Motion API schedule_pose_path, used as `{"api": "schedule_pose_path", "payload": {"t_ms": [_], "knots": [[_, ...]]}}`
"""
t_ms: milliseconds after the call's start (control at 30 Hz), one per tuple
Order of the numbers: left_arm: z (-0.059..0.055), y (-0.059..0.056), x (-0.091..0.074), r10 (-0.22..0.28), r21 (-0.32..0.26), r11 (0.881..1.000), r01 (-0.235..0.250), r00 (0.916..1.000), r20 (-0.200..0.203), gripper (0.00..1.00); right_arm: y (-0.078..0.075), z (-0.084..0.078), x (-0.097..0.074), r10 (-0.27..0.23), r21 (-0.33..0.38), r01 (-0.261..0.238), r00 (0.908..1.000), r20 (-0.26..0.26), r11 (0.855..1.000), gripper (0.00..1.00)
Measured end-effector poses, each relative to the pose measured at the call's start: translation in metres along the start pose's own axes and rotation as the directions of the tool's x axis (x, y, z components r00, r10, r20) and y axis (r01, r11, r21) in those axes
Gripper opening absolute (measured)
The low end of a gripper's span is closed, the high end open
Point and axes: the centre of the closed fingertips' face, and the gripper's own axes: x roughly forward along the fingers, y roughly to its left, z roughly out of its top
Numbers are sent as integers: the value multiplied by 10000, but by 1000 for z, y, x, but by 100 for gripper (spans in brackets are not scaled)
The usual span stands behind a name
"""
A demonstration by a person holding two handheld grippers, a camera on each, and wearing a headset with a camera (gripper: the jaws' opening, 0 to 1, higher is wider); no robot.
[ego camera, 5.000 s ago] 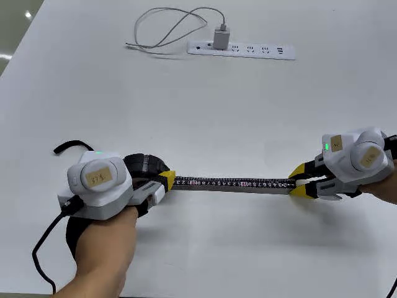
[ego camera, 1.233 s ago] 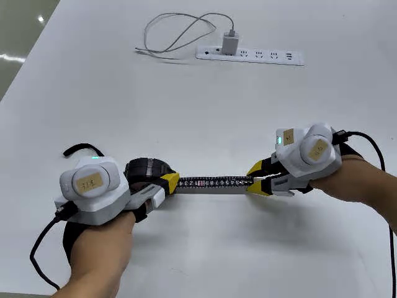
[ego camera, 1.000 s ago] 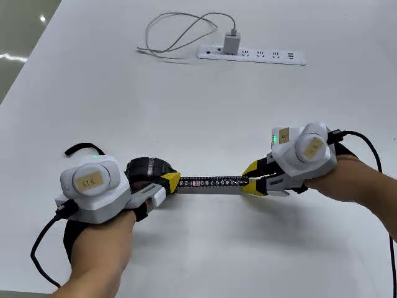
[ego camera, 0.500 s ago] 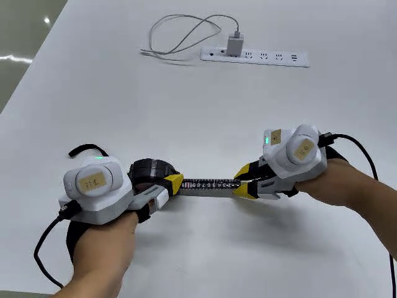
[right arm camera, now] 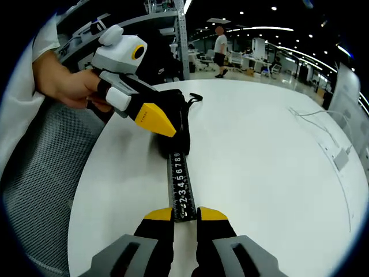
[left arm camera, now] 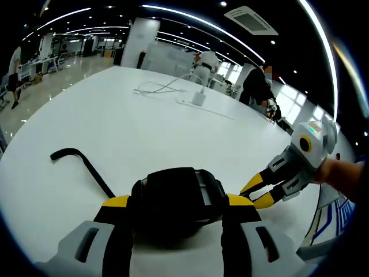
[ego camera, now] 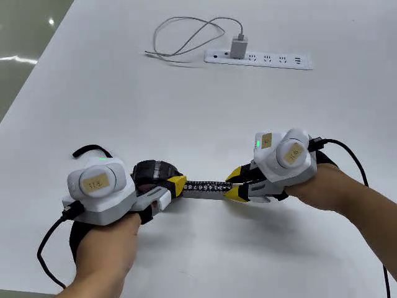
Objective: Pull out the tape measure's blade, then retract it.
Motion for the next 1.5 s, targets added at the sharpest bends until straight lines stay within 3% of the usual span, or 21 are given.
{"api": "schedule_pose_path", "payload": {"t_ms": [467, 1500], "knots": [[0, 1, 0, -81, -76, 9999, 81, 10000, -43, 58, 2, 23, 20, 74, 55, -76, 9995, 319, 10000, 10], [-1, 0, 0, -99, -25, 9999, 99, 9999, -97, 58, 9, 51, 50, 293, -103, -286, 9969, 735, 9995, 11]]}}
